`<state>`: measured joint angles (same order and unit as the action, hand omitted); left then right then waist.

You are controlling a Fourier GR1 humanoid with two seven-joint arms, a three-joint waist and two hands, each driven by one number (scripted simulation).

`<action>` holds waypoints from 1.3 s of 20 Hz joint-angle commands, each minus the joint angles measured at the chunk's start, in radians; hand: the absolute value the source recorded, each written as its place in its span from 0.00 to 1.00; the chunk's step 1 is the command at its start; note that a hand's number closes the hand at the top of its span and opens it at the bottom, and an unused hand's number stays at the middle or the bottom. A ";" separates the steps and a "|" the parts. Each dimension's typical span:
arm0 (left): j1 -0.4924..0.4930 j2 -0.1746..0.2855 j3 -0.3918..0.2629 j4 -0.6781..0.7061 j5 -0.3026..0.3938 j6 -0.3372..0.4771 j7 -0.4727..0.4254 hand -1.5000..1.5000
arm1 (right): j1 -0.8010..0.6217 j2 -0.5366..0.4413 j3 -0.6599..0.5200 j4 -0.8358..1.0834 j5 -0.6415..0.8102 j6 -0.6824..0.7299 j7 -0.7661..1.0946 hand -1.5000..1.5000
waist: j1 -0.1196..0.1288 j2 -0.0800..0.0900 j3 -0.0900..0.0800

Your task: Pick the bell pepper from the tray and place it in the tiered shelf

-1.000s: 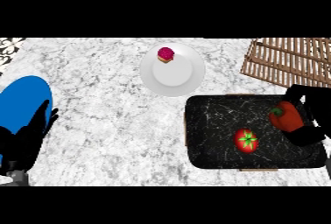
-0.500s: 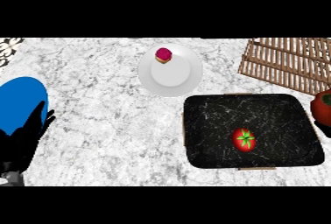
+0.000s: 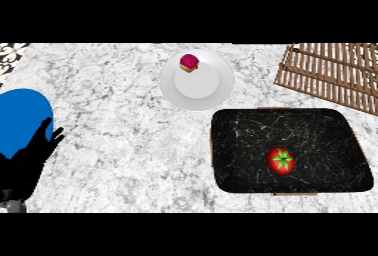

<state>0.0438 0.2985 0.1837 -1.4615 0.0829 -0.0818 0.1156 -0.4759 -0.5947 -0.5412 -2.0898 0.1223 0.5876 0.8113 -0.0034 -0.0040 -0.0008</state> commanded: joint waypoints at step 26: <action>-0.099 0.015 0.047 0.093 -0.015 -0.040 -0.011 0.50 | -0.366 -0.335 0.262 0.796 0.433 -0.270 -0.357 1.00 | 0.022 0.009 0.000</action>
<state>-0.0320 0.2767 0.1983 -1.3761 0.0415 -0.0906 0.0857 -0.8183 -0.9405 -0.3107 -1.4131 0.4867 0.3986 0.5352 0.0147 0.0039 -0.0006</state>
